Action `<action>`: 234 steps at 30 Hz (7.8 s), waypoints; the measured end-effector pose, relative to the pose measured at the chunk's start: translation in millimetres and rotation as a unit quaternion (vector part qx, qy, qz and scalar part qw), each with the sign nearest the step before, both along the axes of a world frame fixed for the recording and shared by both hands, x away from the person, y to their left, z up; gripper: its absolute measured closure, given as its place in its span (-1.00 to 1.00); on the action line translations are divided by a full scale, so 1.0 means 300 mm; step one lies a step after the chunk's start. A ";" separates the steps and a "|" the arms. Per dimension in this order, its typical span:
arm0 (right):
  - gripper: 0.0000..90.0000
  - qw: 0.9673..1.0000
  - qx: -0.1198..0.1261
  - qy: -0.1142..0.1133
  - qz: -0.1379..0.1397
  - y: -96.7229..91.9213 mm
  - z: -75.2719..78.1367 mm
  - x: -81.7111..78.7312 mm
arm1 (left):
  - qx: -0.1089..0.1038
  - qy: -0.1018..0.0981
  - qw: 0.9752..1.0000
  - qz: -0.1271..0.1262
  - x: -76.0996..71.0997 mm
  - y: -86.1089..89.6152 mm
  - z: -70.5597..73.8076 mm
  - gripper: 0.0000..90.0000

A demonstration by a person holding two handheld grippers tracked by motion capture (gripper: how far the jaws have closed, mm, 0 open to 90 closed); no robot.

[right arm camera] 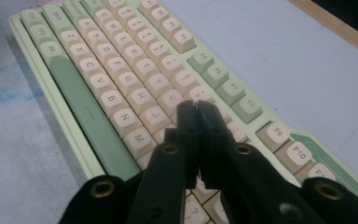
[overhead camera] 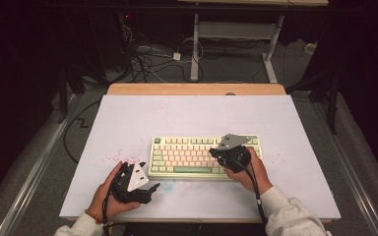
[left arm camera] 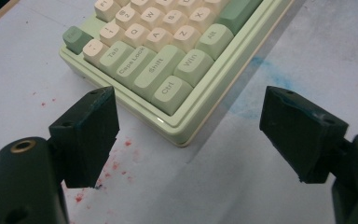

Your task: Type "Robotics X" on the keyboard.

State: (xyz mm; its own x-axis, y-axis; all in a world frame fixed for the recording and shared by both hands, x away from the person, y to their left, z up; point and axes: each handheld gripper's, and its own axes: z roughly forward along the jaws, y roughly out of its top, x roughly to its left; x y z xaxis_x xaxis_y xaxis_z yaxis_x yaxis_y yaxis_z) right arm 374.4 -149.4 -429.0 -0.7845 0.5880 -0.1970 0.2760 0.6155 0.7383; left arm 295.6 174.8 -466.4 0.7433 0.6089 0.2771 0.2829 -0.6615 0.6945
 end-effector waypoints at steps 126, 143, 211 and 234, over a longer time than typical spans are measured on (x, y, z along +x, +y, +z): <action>-0.43 0.995 0.008 -0.092 -0.041 -0.262 -0.058 -0.230 | -0.002 0.072 0.997 -0.015 0.322 -0.337 0.104 0.83; -0.42 0.995 0.008 -0.089 -0.042 -0.266 -0.058 -0.228 | -0.004 0.029 0.999 -0.027 0.262 -0.287 0.150 0.65; 1.00 1.000 0.013 -0.003 0.014 -0.100 -0.008 -0.091 | -0.007 -0.034 0.999 0.020 -0.009 0.019 0.009 -0.65; 1.00 0.999 -0.026 0.022 0.017 0.082 -0.041 0.077 | -0.002 -0.023 1.000 0.011 -0.008 0.017 -0.003 -0.65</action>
